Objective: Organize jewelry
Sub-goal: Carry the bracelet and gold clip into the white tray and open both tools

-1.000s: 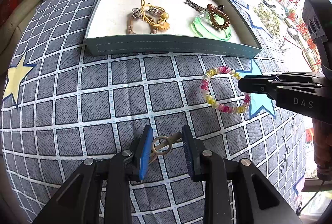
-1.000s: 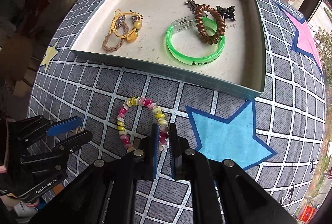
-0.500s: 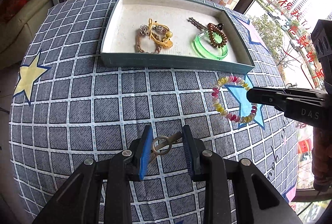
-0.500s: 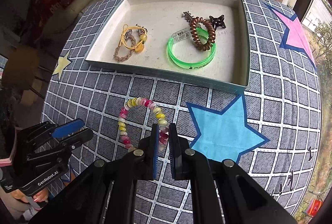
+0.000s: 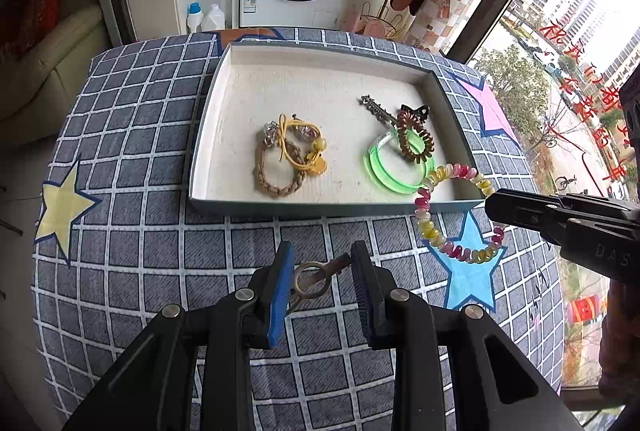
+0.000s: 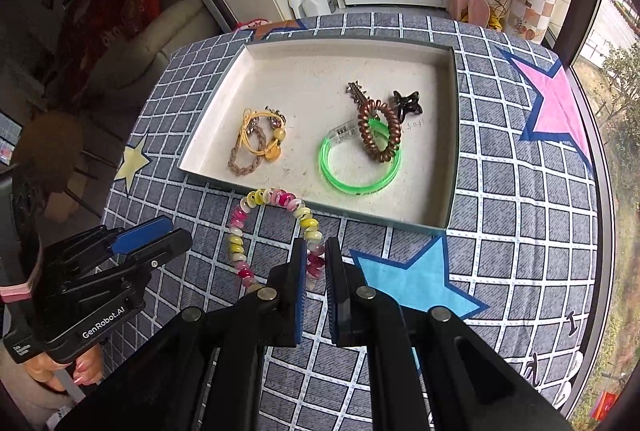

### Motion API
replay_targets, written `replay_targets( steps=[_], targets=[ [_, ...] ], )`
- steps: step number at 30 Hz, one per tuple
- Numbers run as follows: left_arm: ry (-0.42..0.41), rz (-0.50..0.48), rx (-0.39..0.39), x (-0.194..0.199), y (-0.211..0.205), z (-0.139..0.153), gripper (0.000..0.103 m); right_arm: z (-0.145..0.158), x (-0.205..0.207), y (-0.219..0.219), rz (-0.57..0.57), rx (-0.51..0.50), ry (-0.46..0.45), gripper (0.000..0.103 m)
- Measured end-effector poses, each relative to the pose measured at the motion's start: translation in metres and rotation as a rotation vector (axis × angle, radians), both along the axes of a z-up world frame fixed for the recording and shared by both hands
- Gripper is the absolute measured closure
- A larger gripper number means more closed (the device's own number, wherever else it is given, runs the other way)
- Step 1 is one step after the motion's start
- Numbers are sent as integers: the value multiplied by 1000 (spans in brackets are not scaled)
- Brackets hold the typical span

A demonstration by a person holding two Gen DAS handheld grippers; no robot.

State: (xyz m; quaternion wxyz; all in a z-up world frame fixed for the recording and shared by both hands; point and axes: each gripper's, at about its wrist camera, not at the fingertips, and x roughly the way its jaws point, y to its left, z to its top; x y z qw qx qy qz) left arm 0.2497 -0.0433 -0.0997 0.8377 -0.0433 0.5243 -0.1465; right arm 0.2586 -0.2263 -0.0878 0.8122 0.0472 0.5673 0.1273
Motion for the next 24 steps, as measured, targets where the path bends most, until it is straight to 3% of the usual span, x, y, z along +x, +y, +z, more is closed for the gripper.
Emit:
replay_targets(
  steps=[11,24],
  targets=[
    [-31,-3,19,42,-11,3,61,5,42,-8,-25,16,-16,94],
    [-35,52,42,89,-14,-10,61,-14,90,-23,-86,14,5,94]
  ],
)
